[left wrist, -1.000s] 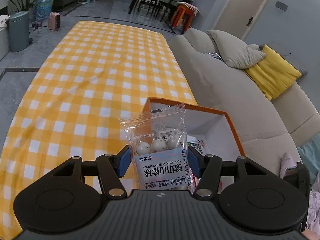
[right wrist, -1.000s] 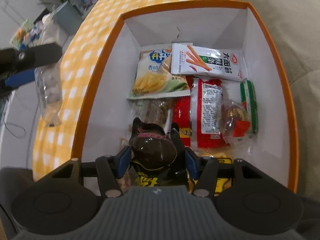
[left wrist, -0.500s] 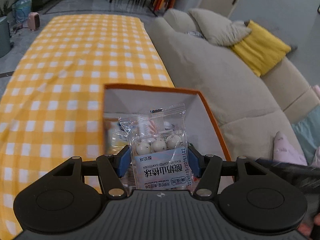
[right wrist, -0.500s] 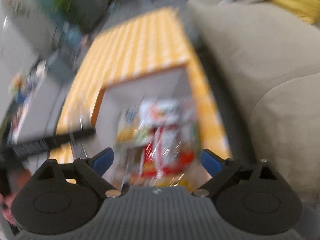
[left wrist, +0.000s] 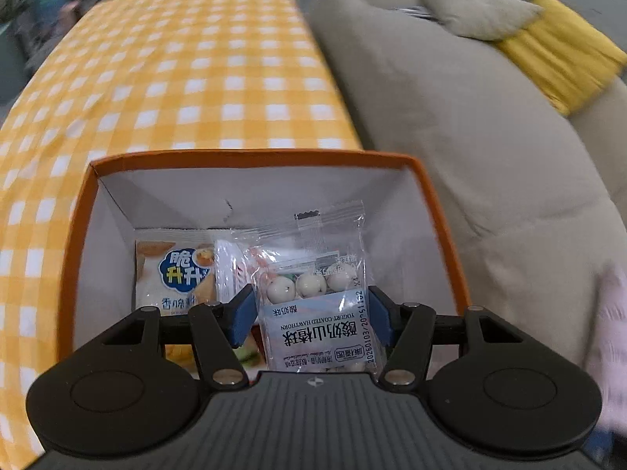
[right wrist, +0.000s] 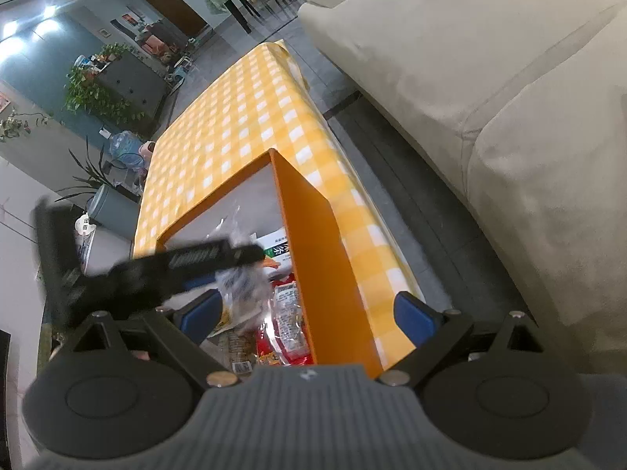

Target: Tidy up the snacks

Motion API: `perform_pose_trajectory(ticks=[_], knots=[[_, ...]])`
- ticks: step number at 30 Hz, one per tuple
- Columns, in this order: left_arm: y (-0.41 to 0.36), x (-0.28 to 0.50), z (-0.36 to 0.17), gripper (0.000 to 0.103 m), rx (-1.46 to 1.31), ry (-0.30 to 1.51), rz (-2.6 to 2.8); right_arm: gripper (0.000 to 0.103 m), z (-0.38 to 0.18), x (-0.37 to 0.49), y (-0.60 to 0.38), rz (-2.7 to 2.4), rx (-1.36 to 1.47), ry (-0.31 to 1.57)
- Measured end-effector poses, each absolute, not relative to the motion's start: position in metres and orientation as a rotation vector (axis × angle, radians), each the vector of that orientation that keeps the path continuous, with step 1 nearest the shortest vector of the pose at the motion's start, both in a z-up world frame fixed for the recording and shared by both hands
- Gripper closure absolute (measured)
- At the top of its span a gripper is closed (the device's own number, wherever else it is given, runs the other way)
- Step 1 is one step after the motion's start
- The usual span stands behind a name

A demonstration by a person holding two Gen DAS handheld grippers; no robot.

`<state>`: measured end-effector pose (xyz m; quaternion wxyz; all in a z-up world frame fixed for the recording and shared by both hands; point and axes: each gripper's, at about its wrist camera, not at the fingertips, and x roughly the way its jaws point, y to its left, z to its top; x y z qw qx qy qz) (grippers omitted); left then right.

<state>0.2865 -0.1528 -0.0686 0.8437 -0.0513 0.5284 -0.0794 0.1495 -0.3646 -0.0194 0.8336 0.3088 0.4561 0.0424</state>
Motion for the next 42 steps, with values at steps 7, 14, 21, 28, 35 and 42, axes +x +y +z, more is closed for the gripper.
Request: perform_pose_trajectory(ticks=[7, 14, 21, 28, 35, 42], knots=[[-0.155, 0.311, -0.086, 0.023, -0.182, 1.188, -0.206, 0.011, -0.026, 0.152, -0.369, 0.084, 0.667, 0.992], [-0.147, 0.271, -0.061, 0.015, -0.086, 1.103, -0.229, 0.011, -0.026, 0.15, -0.369, 0.052, 0.661, 1.005], [-0.128, 0.205, -0.011, 0.014, 0.069, 1.027, -0.135, 0.011, -0.015, 0.152, -0.341, -0.035, 0.386, 1.064], [-0.096, 0.148, 0.032, 0.014, 0.003, 1.034, -0.084, 0.006, -0.008, 0.139, -0.286, 0.004, 0.154, 1.163], [-0.075, 0.113, 0.043, 0.015, 0.018, 1.014, 0.01, 0.003, 0.019, 0.111, -0.248, 0.126, 0.167, 1.098], [-0.068, 0.083, 0.035, 0.016, -0.007, 1.043, 0.043, 0.003, 0.023, 0.078, -0.229, 0.167, 0.253, 1.145]])
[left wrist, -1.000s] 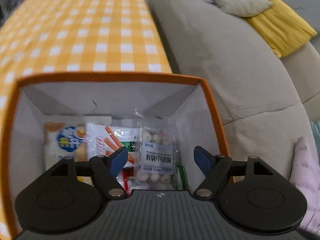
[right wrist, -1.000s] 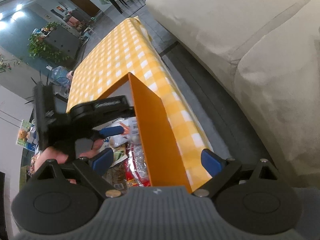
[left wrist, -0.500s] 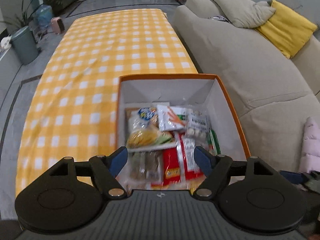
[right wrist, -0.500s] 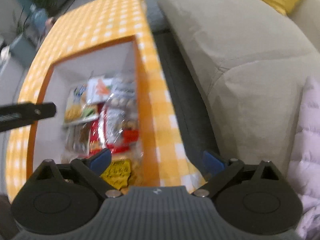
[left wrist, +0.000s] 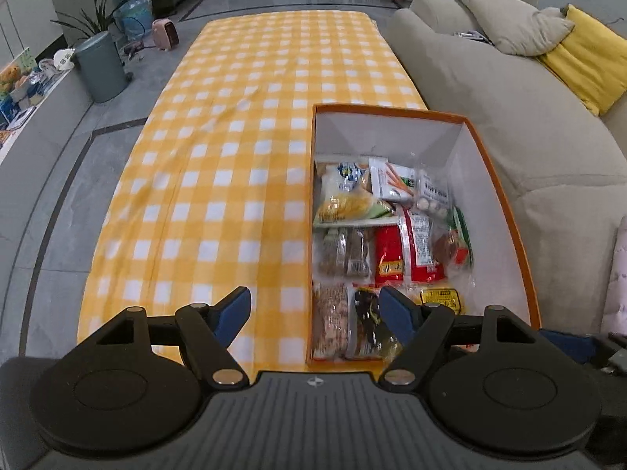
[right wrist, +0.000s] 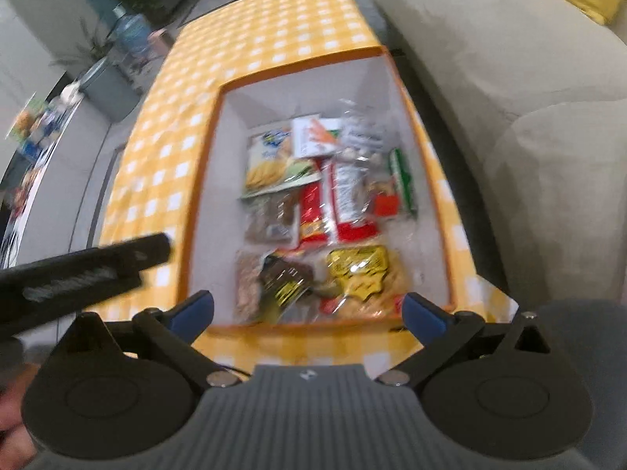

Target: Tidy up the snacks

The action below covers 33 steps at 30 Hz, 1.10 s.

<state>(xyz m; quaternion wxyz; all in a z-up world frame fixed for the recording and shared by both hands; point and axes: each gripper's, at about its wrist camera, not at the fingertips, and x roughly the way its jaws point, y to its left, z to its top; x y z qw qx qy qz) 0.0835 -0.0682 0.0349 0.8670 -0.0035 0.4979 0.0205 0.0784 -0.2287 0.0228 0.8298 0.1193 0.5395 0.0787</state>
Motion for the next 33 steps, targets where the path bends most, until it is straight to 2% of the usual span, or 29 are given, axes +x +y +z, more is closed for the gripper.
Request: perform_pose_trajectory(ticks=[16, 33], knots=[[-0.072, 0.065, 0.027, 0.016, -0.063, 1.105, -0.005, 0.004, 0.036, 0.055, -0.211, 0.095, 0.085, 1.146], [-0.072, 0.056, 0.032, 0.016, -0.077, 1.1, -0.023, 0.004, 0.042, 0.047, -0.207, 0.114, 0.064, 1.129]])
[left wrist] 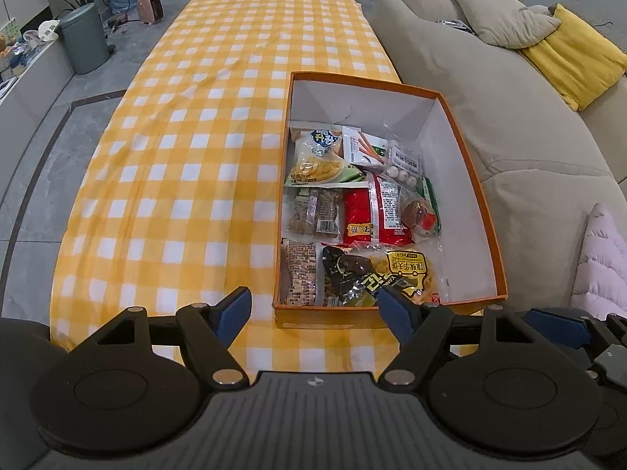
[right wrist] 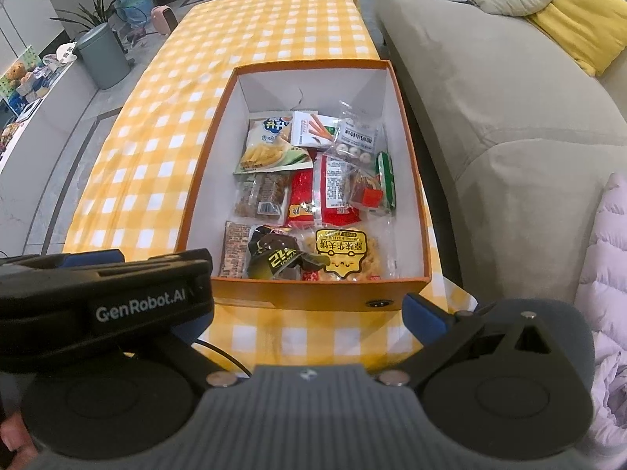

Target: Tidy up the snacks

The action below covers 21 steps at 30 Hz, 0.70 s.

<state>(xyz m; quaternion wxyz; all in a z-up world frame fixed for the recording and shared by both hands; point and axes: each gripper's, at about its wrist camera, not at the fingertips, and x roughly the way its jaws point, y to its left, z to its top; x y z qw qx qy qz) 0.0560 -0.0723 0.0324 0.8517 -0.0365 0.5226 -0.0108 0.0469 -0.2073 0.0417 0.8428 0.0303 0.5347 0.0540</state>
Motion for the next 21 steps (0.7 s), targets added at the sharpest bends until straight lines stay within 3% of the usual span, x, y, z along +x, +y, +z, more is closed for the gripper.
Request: perform_pose_trajectory(ticks=[21], knots=[[-0.0738, 0.0574, 0.0319, 0.018, -0.074, 1.099, -0.041, 0.004, 0.0434, 0.0427, -0.2062, 0.108, 0.055, 1.115]])
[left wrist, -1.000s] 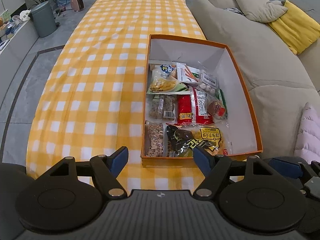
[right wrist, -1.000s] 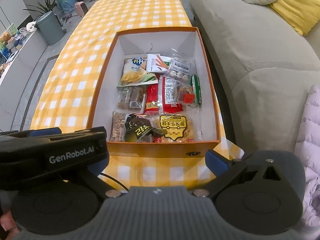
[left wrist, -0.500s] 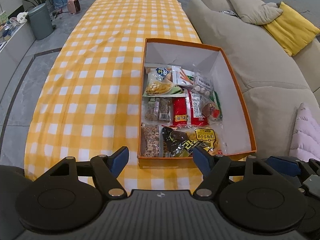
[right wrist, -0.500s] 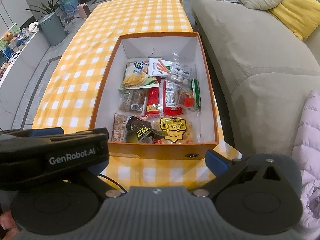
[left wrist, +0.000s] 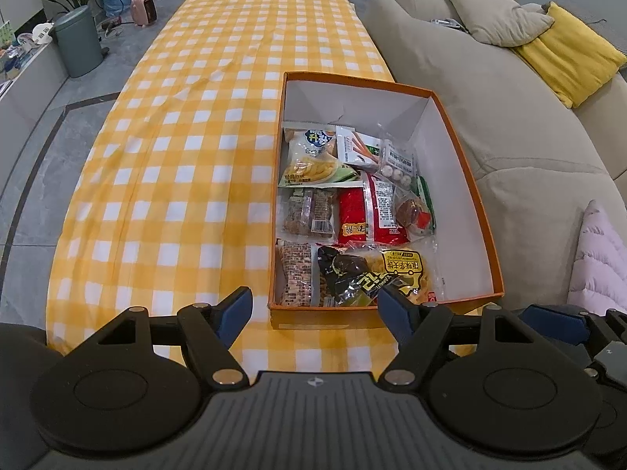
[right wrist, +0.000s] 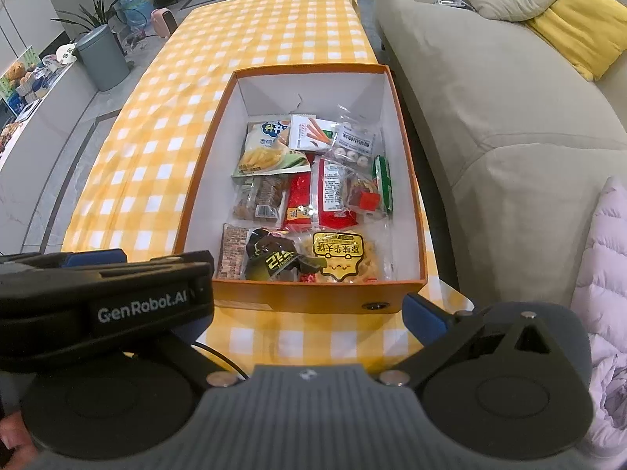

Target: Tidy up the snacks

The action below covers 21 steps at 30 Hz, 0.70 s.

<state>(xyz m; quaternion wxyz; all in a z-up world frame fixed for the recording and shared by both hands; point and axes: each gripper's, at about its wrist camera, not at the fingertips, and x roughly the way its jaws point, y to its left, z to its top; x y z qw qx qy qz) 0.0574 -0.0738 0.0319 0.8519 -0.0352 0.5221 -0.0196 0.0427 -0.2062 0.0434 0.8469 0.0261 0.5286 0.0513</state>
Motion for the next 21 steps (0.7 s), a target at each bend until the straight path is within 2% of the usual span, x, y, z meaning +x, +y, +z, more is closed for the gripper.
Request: perform_pose_trajectory(ticks=[21], knots=[[-0.0717, 0.0597, 0.0272, 0.018, -0.069, 1.097, -0.047, 0.004, 0.0382, 0.0451, -0.2044, 0.104, 0.065, 1.118]])
